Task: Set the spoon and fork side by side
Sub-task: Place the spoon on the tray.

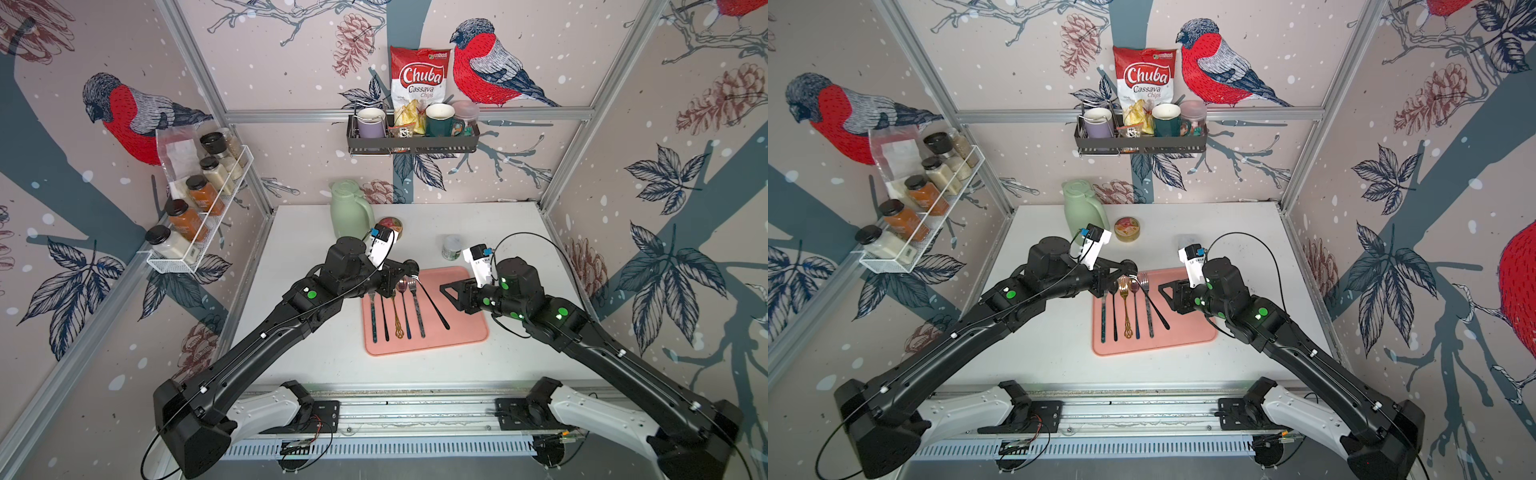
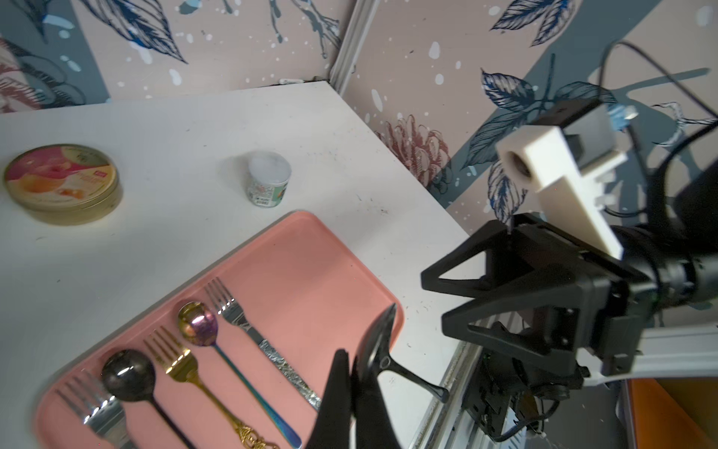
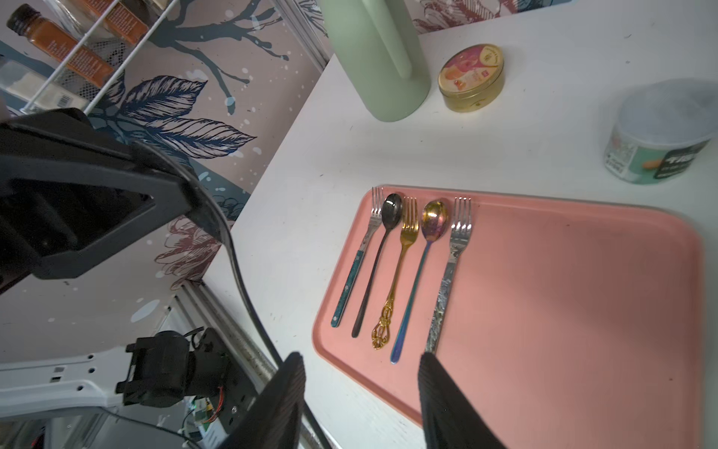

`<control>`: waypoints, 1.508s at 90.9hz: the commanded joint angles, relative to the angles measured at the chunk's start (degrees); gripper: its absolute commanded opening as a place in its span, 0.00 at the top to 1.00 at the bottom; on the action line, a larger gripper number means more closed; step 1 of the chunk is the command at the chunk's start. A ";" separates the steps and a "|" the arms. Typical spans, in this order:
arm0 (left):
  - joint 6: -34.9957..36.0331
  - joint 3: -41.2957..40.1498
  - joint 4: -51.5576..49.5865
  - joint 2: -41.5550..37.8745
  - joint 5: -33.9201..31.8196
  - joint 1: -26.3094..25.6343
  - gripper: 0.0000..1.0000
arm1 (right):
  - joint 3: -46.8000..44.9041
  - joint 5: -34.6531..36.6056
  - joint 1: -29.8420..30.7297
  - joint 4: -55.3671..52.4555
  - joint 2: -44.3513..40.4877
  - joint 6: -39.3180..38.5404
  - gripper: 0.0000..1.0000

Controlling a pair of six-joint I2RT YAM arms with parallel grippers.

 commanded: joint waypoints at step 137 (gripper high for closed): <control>-10.54 -9.14 -4.40 -2.03 -7.85 4.86 0.48 | 7.17 9.70 4.29 -9.42 15.44 -1.63 0.99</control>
